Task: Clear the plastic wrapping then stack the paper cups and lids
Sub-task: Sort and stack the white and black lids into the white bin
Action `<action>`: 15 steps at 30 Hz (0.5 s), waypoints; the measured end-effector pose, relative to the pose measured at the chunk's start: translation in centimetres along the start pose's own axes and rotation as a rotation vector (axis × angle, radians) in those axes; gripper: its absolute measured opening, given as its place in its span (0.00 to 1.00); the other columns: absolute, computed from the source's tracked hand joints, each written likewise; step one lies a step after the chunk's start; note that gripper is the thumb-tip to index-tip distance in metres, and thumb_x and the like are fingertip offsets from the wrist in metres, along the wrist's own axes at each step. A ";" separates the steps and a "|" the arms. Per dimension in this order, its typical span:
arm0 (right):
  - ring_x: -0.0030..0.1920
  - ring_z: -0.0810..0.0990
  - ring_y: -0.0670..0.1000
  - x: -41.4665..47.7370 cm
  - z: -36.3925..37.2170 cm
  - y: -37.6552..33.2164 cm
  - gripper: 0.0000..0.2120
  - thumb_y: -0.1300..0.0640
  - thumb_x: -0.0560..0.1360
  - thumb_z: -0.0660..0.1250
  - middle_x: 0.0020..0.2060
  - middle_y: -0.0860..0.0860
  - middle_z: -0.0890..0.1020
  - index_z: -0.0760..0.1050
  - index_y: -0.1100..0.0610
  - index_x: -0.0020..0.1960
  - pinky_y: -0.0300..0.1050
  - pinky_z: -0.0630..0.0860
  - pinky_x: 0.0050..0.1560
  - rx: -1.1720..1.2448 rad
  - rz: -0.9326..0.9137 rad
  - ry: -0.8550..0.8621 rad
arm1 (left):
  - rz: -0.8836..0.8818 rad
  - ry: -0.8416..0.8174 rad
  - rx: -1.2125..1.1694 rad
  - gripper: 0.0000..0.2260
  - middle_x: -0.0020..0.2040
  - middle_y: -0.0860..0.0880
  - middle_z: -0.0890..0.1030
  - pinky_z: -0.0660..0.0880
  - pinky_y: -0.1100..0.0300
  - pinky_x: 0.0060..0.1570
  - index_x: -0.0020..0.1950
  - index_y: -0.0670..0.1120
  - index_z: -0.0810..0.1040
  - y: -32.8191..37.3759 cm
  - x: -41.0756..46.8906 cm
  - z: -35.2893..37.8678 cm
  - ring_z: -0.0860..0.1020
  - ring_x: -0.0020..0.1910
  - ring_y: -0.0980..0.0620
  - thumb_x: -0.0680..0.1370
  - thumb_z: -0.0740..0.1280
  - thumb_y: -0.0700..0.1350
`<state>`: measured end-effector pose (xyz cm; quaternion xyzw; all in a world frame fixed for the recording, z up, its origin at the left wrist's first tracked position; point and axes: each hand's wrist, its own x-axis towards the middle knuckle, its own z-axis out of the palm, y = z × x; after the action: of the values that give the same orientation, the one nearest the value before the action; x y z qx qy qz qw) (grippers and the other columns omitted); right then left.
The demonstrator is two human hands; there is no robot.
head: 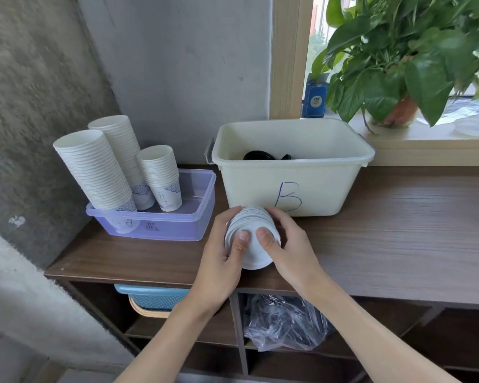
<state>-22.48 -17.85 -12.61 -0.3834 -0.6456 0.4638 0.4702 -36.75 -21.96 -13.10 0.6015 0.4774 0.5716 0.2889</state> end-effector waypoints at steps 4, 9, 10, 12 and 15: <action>0.57 0.76 0.39 -0.1 0.2 -0.1 0.16 0.52 0.74 0.69 0.58 0.45 0.79 0.70 0.39 0.58 0.29 0.71 0.56 -0.023 -0.013 0.006 | -0.036 0.032 -0.034 0.14 0.56 0.61 0.80 0.73 0.69 0.53 0.64 0.49 0.71 -0.3 0.1 0.0 0.79 0.57 0.59 0.79 0.64 0.48; 0.55 0.76 0.40 0.0 0.2 0.3 0.17 0.59 0.76 0.69 0.57 0.47 0.79 0.72 0.50 0.63 0.31 0.72 0.55 -0.026 0.016 0.008 | -0.034 0.032 -0.038 0.11 0.51 0.62 0.82 0.73 0.71 0.49 0.59 0.49 0.72 -0.4 0.1 0.0 0.80 0.50 0.62 0.77 0.65 0.45; 0.54 0.76 0.40 0.0 0.2 0.2 0.17 0.59 0.76 0.69 0.57 0.47 0.79 0.72 0.51 0.63 0.30 0.72 0.54 -0.027 0.017 0.007 | -0.034 0.031 -0.035 0.10 0.50 0.61 0.82 0.73 0.71 0.48 0.58 0.49 0.72 -0.4 0.1 0.0 0.80 0.49 0.62 0.77 0.66 0.45; 0.54 0.76 0.41 0.1 0.2 0.3 0.16 0.59 0.76 0.69 0.55 0.46 0.79 0.72 0.52 0.62 0.31 0.72 0.54 -0.033 0.014 0.009 | -0.030 0.035 -0.025 0.09 0.48 0.61 0.82 0.73 0.71 0.47 0.57 0.49 0.73 -0.3 0.2 0.1 0.79 0.47 0.62 0.77 0.67 0.44; 0.55 0.77 0.44 0.2 0.2 0.5 0.15 0.57 0.76 0.70 0.55 0.46 0.79 0.72 0.50 0.61 0.36 0.73 0.55 -0.032 0.011 0.027 | -0.040 0.030 -0.040 0.09 0.49 0.60 0.82 0.73 0.71 0.47 0.58 0.49 0.73 -0.3 0.3 0.1 0.80 0.48 0.63 0.78 0.67 0.44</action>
<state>-22.71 -17.59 -13.10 -0.4006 -0.6445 0.4509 0.4700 -36.72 -21.54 -13.22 0.5773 0.4821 0.5842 0.3050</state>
